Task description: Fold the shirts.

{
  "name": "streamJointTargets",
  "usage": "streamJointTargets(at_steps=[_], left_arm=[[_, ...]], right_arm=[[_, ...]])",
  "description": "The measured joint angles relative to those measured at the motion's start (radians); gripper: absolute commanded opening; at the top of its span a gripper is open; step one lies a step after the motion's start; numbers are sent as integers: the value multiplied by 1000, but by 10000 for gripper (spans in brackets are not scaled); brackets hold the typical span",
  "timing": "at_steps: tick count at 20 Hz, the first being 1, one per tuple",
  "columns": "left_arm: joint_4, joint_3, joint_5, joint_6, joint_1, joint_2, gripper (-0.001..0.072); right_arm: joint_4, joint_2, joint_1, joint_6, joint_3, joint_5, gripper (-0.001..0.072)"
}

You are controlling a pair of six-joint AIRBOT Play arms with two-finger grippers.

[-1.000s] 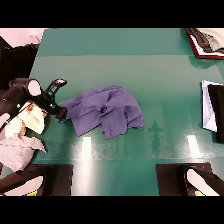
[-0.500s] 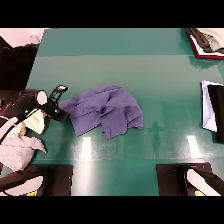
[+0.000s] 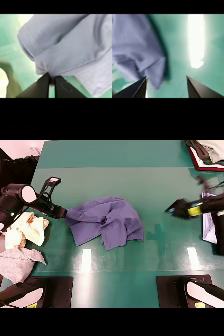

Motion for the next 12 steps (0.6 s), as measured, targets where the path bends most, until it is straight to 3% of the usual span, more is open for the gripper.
streamJointTargets(at_steps=[4, 6, 12], left_arm=[[-22, 26, -12, -1, 0, 6, 32], [-27, 31, -15, -1, 0, 8, 32], [-33, 35, -23, -2, 0, 8, 32]], right_arm=[[109, -125, 163, -46, -93, -103, 544], [134, -170, 232, -54, -94, -125, 451], [109, -220, 327, -20, -82, -87, 449]])
